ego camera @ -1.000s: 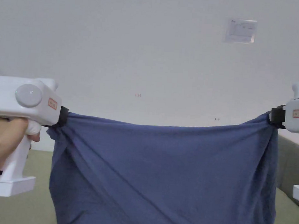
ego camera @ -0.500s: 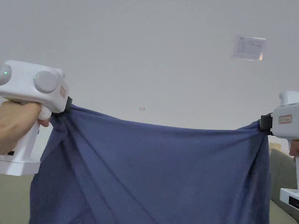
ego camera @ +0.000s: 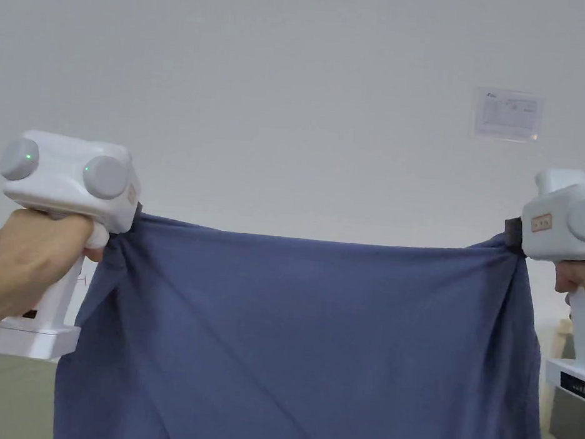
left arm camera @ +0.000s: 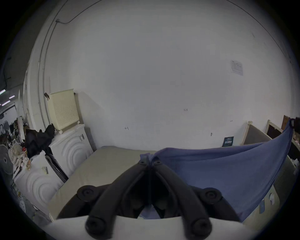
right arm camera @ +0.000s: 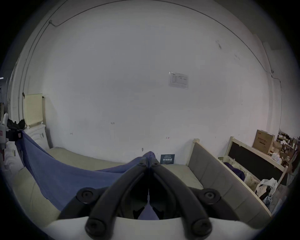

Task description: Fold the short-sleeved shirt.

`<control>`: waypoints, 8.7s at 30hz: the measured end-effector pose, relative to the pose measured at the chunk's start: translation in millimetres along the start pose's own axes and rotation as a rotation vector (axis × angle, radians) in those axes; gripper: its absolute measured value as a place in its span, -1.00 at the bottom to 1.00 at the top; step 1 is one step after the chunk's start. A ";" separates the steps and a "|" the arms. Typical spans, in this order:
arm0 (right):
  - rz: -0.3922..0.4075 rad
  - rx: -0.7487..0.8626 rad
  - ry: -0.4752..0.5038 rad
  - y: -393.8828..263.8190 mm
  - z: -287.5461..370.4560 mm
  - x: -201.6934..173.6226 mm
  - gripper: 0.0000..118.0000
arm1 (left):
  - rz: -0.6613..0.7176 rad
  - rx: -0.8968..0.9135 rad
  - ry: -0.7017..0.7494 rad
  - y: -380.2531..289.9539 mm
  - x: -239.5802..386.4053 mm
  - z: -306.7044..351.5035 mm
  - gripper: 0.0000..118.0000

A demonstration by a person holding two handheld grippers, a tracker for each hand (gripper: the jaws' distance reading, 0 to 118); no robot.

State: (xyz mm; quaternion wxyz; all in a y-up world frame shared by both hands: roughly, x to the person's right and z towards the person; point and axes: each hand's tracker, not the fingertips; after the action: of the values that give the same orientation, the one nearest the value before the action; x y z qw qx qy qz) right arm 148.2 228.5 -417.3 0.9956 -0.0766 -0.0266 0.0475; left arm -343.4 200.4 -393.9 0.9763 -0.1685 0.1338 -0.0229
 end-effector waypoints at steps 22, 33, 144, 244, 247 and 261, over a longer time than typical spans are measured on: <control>0.054 -0.293 0.037 -230.8 -102.1 -45.9 -1.00 | -0.056 -0.259 -0.033 -200.8 35.0 -161.8 -0.99; 0.013 -0.479 0.128 -416.6 94.3 -15.9 -1.00 | -0.050 -0.444 -0.119 -388.4 -5.4 -7.3 -0.99; -0.134 -0.622 0.154 -466.8 146.1 15.1 -0.94 | 0.075 -0.559 -0.177 -440.9 -67.8 51.7 -1.00; -0.051 -0.756 0.211 -476.3 37.9 2.6 -0.93 | -0.076 -0.735 -0.194 -446.7 -22.6 -62.0 -0.92; -0.076 -0.861 0.191 -485.3 1.8 -3.2 1.00 | -0.033 -0.742 -0.192 -448.6 -27.4 -65.0 -0.92; -0.048 -0.785 0.213 -457.9 19.1 -8.4 -0.99 | 0.019 -0.701 -0.220 -429.3 -44.4 -46.2 -0.92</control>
State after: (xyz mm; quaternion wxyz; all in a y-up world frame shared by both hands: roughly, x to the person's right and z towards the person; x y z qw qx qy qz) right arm 180.1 -219.9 -327.7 0.8888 -0.4546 0.0587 0.0023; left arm -398.4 -215.1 -280.7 0.8679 -0.4932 0.0293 0.0516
